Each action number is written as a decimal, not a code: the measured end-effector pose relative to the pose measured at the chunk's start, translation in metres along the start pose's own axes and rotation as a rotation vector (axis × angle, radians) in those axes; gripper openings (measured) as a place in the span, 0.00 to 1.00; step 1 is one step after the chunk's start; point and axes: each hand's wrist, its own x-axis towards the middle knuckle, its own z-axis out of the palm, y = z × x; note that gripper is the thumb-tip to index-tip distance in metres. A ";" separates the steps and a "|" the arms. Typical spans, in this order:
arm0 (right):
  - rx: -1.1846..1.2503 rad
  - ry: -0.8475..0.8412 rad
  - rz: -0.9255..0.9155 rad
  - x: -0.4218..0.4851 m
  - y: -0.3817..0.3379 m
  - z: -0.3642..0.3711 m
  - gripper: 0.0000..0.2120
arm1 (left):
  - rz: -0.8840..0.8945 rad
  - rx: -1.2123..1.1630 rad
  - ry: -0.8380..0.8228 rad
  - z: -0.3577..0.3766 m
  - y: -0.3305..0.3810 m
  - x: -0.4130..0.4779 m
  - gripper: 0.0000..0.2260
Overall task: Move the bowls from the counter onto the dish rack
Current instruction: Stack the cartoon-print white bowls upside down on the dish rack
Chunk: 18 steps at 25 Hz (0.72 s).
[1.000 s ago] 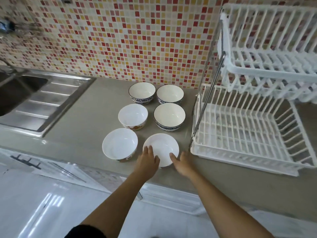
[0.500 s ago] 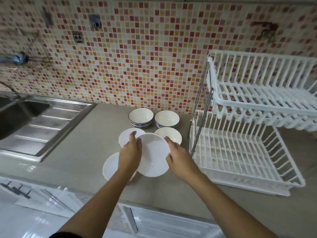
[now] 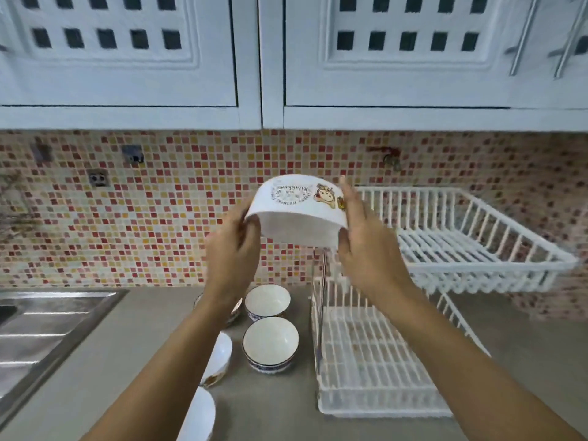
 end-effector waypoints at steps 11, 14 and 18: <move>-0.025 -0.273 -0.010 0.066 0.160 -0.049 0.48 | 0.280 0.407 -0.301 0.140 0.053 0.046 0.24; 0.106 -0.488 -0.023 0.079 0.199 -0.053 0.49 | 0.313 0.419 -0.359 0.172 0.043 0.049 0.25; 0.156 -0.585 -0.040 0.098 0.226 -0.044 0.48 | 0.230 0.399 -0.591 0.194 0.035 0.064 0.35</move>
